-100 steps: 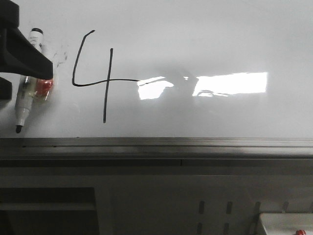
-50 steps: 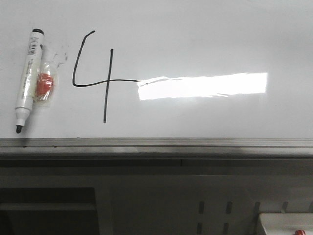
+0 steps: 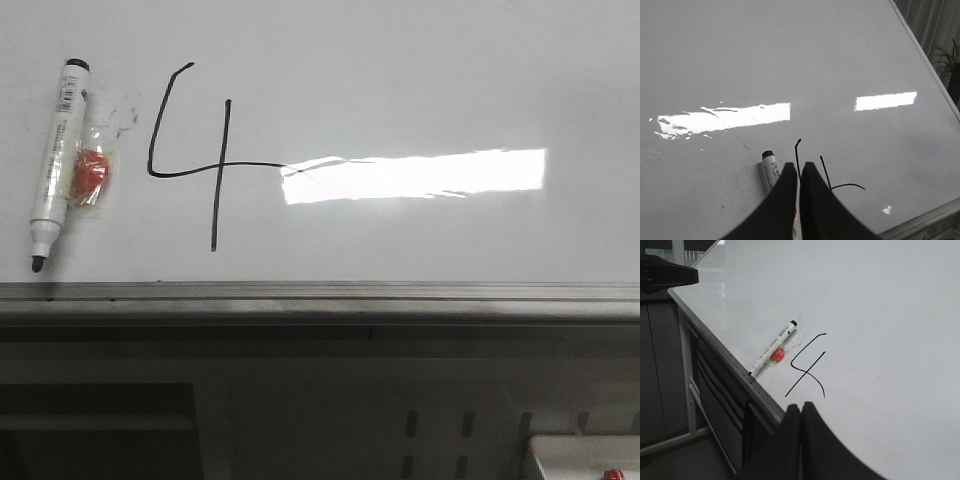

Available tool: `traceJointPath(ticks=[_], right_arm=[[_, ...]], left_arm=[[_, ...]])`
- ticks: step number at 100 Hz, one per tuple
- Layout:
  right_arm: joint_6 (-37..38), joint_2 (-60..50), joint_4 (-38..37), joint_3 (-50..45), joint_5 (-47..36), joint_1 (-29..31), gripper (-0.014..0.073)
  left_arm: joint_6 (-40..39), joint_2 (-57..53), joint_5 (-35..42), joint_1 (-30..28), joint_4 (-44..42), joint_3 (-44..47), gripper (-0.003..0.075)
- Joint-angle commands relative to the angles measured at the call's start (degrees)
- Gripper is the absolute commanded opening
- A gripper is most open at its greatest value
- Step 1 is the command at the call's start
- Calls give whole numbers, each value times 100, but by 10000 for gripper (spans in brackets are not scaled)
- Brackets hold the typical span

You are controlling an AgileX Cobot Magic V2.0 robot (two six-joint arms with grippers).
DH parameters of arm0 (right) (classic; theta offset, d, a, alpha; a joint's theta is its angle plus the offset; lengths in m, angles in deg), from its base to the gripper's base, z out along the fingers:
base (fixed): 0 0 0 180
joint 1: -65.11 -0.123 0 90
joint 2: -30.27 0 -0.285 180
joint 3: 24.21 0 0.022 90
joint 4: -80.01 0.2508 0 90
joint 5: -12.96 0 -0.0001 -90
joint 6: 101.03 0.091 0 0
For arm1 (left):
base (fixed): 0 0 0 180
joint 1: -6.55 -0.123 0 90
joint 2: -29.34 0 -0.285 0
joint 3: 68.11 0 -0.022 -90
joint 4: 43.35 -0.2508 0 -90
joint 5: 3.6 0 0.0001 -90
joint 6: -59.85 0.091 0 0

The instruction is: Write number 4 on whiteboard

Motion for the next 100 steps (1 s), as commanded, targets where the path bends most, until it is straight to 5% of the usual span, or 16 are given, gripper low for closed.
traceJointPath(ticks=[1,78,100], right_arm=[[20,-145,-99,96,-386,22,-53],[20,-165,-99,96,-386,22,-53],[20,-165,-99,96,-386,22,-53]], left_arm=[[5,42,412,-7,89,-159,-20],[5,42,435,-36,-173,157,-20],[5,16,432,-1187,-644,726,-20]])
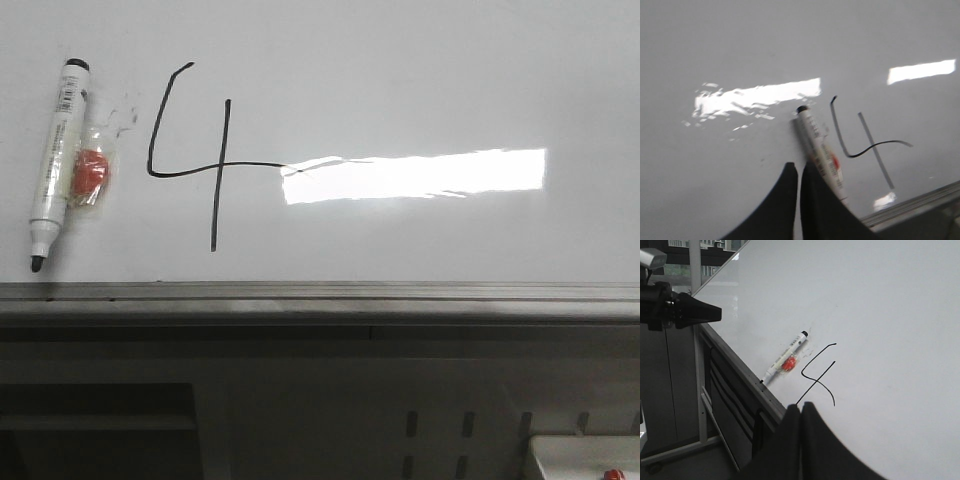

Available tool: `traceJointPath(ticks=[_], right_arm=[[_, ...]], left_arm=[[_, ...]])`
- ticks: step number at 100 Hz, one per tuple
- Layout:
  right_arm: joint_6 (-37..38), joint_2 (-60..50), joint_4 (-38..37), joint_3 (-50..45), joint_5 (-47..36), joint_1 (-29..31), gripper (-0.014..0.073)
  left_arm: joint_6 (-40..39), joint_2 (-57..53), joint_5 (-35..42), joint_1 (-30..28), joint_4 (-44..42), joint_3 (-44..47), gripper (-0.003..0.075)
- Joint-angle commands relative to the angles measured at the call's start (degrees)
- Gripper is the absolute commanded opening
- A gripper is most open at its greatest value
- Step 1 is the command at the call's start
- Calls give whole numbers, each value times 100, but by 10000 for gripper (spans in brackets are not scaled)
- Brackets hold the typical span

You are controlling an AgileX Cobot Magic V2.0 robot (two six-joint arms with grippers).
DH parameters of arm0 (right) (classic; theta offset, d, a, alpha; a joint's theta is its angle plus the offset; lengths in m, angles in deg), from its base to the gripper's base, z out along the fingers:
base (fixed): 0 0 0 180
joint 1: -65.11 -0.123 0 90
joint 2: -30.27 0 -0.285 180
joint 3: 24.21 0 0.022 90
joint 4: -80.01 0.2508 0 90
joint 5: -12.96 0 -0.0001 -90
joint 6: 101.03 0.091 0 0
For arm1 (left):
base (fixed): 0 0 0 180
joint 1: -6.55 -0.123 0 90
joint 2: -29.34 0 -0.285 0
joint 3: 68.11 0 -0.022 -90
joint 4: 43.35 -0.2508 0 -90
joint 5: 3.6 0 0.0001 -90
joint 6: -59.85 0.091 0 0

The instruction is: Write number 4 on whiteboard

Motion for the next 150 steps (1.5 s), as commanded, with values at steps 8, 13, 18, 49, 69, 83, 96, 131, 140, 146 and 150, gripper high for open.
traceJointPath(ticks=[8,13,18,49,69,83,96,131,140,146,150], right_arm=[[8,62,-86,125,-419,-6,-53],[8,62,-86,125,-419,-6,-53],[8,62,-86,125,-419,-6,-53],[8,62,-86,125,-419,-6,-53],[8,62,-86,125,-419,-6,-53],[8,62,-86,125,-419,-6,-53],[8,62,-86,125,-419,-6,-53],[8,62,-86,125,-419,-6,-53],[8,62,-86,125,-419,-6,-53],[-6,62,-86,125,-419,-6,-53],[-6,62,-86,125,-419,-6,-53]], left_arm=[[-8,-87,430,-919,-98,227,-20],[-8,-214,420,-1214,-111,369,-20],[-8,-349,377,-1524,-125,501,-20],[-8,-832,34,-2553,-200,1106,-20],[-8,-832,-711,-2575,-111,1094,-20],[-8,-822,-711,-2575,-111,1094,-20],[-8,-822,-711,-2575,-111,1094,-20],[-8,-822,-711,-2575,-111,1094,-20],[-8,-822,-711,-2575,-111,1094,-20],[-8,-822,-711,-2575,-111,1094,-20],[-8,-822,-711,-2575,-111,1094,-20]])
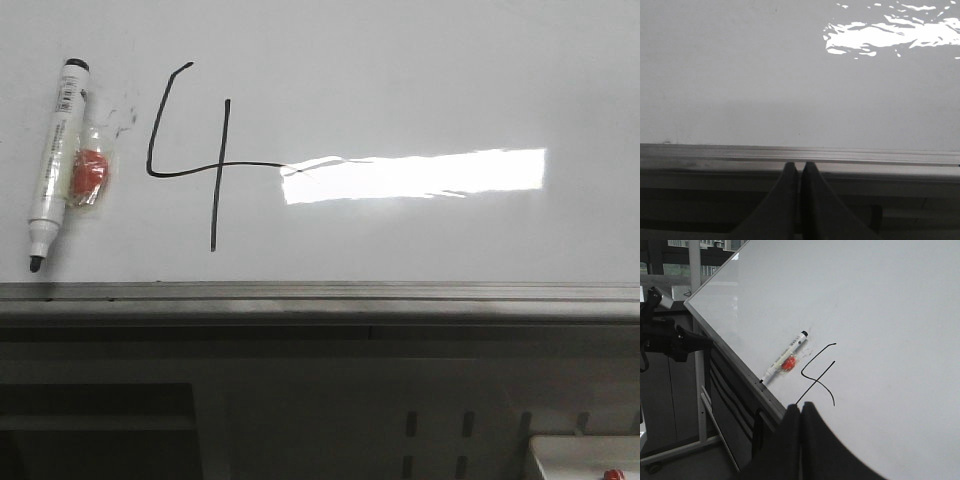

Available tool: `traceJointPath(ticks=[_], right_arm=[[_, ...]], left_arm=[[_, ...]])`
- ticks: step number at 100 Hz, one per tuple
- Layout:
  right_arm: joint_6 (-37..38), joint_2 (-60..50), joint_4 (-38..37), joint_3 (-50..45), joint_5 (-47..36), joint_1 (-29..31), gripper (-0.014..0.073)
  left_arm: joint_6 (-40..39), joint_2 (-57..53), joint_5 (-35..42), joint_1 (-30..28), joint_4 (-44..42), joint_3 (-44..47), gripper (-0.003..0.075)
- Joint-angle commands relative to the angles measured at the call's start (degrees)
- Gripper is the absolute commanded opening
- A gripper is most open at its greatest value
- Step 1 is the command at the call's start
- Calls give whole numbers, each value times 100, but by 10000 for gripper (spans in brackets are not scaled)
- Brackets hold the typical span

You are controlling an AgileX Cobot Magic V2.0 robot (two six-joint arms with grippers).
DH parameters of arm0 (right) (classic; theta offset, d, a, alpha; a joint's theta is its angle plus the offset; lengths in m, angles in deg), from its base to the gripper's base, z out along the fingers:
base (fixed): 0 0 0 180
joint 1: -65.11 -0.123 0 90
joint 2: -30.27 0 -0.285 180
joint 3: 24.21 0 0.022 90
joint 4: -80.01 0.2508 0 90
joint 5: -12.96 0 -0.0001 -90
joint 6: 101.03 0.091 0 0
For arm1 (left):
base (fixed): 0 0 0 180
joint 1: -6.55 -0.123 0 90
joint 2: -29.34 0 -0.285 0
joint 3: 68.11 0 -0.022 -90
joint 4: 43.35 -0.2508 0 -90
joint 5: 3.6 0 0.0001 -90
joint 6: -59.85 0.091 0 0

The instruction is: Write number 4 on whiteboard

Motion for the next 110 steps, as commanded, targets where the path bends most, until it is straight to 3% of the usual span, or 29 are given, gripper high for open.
traceJointPath(ticks=[1,23,35,47,75,96,110], right_arm=[[-6,62,-86,125,-419,-6,-53],[-6,140,-75,85,-686,38,-53],[4,384,178,85,-1291,559,-53],[4,719,275,85,-1892,1647,-53],[4,893,439,-101,-2019,4491,-53],[4,293,507,-674,-1761,5885,-53],[4,-378,829,-1379,-1761,6503,-53]], left_arm=[[-8,-137,276,-8,66,202,-20],[-8,-137,276,-8,66,202,-20],[-8,-137,276,-8,66,202,-20],[-8,-137,276,-8,66,202,-20],[-8,-137,276,-8,66,202,-20],[-8,-137,276,-8,66,202,-20],[-8,-137,276,-8,66,202,-20]])
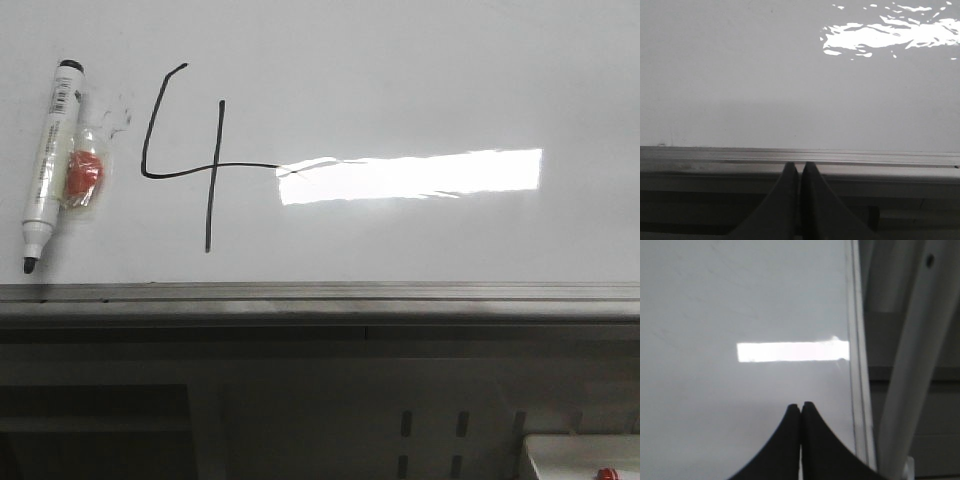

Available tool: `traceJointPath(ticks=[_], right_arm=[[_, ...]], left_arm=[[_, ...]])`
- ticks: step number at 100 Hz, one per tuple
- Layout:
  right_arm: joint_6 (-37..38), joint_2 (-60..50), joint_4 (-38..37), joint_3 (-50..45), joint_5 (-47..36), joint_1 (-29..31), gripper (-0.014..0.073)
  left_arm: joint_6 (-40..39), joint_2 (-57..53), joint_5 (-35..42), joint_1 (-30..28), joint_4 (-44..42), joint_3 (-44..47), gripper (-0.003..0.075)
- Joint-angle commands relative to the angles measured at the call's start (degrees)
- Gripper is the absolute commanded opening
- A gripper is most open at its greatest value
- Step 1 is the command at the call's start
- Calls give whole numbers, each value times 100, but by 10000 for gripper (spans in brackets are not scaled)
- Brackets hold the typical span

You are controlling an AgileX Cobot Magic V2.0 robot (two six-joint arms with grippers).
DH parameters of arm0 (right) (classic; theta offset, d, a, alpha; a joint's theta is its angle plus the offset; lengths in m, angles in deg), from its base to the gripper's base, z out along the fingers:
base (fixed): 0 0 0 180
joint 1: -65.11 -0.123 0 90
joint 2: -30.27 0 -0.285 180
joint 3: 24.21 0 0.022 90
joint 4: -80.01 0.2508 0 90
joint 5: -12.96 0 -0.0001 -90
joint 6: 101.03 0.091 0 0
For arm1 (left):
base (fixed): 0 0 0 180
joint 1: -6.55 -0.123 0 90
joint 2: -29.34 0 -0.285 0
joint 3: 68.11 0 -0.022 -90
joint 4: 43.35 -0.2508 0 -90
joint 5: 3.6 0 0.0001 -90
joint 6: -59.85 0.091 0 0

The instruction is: Write number 4 on whiteboard

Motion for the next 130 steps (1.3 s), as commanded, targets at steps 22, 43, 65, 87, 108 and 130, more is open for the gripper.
traceJointPath(ticks=[22,43,65,87,108,130], right_arm=[[4,-751,209,-1124,-356,375,-53],[4,-751,255,-1439,-17,375,-53],[-7,-761,293,-1439,882,375,-53],[-19,-761,293,-1439,883,375,-53],[-19,-761,293,-1439,883,375,-53],[-19,-761,293,-1439,883,375,-53]], left_arm=[[-11,-137,295,-8,71,202,-20],[-11,-137,306,-8,71,202,-20],[-11,-137,306,-8,71,202,-20],[-11,-137,306,-8,71,202,-20],[-11,-137,306,-8,71,202,-20],[-11,-137,306,-8,71,202,-20]])
